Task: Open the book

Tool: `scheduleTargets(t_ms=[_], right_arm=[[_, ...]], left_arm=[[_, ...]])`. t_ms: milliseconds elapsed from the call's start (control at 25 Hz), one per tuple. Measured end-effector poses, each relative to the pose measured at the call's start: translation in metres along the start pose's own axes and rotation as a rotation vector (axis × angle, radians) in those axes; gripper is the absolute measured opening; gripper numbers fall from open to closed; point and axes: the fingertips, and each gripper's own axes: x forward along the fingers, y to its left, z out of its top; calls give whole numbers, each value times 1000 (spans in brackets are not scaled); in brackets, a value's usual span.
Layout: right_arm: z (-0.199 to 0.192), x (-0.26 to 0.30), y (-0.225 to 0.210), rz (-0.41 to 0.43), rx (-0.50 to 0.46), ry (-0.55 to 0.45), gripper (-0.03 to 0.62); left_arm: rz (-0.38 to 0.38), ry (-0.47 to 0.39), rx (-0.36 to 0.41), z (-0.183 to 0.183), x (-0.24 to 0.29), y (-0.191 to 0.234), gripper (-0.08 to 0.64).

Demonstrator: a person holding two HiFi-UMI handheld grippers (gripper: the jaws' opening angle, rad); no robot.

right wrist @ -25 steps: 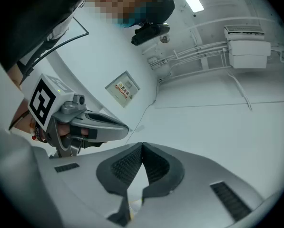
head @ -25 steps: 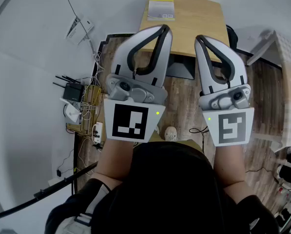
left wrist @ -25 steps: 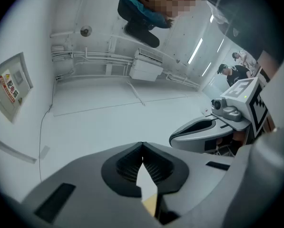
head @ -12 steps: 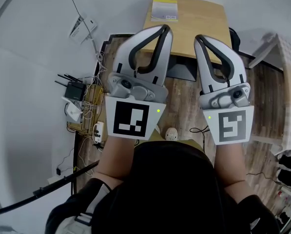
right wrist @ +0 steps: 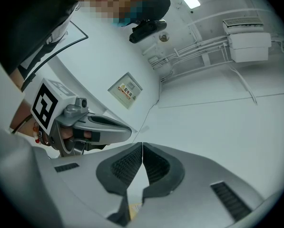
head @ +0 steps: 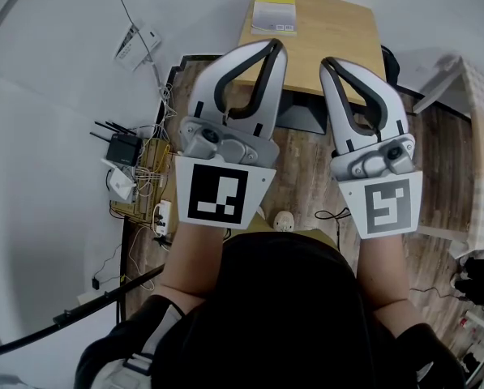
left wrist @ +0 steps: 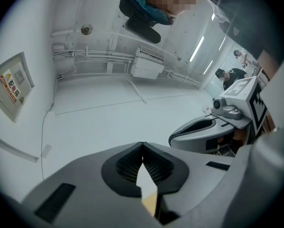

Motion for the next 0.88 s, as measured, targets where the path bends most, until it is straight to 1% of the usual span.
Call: scheduleTargets(t_ms=[360,720,880], right_arm=[[-1,3,2,4,-3,6,29],[-1,2,-4,-19,40,-5,29],[-4,0,-1,-5,31,9,29]], left_arm=[[11,13,5,-4,-2,2,11],[14,27,12,-5,-4,3,11],[20,32,12,-6,-7,4,11]])
